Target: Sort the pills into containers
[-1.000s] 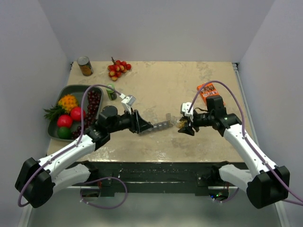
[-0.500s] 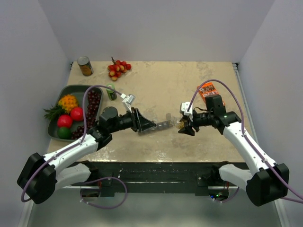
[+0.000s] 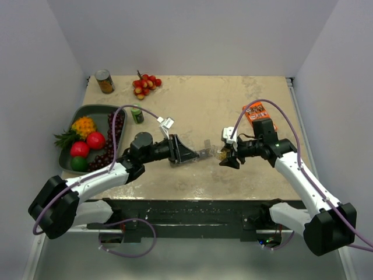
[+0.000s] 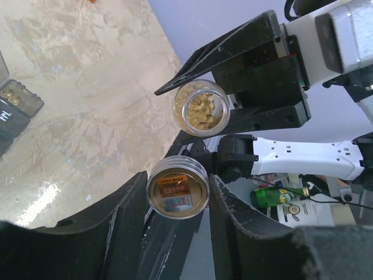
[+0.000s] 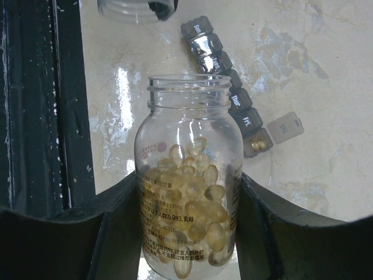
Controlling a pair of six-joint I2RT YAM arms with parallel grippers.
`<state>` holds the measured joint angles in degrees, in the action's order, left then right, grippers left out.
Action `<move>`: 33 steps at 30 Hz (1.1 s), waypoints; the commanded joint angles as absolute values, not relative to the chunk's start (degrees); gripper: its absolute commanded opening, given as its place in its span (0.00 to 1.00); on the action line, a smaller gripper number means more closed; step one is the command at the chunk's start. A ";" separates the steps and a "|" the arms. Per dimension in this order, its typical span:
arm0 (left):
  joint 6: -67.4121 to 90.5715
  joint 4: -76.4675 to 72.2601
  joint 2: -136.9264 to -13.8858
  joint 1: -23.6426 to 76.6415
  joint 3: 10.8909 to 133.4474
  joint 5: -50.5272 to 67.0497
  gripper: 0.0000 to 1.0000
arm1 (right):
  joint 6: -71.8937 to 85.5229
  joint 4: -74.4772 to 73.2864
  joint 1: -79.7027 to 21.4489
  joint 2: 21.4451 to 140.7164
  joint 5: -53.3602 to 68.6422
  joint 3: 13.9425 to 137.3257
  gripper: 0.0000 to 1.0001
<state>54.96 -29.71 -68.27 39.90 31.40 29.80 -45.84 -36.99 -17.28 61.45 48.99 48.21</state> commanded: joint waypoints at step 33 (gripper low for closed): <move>54.41 -32.00 -81.83 47.28 45.17 27.78 0.00 | -42.98 -36.29 -22.76 61.95 42.37 47.63 0.00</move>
<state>57.43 -32.18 -81.87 45.71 40.62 27.99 -44.14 -36.69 -21.89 61.39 44.42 45.98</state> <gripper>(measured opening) 0.470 0.556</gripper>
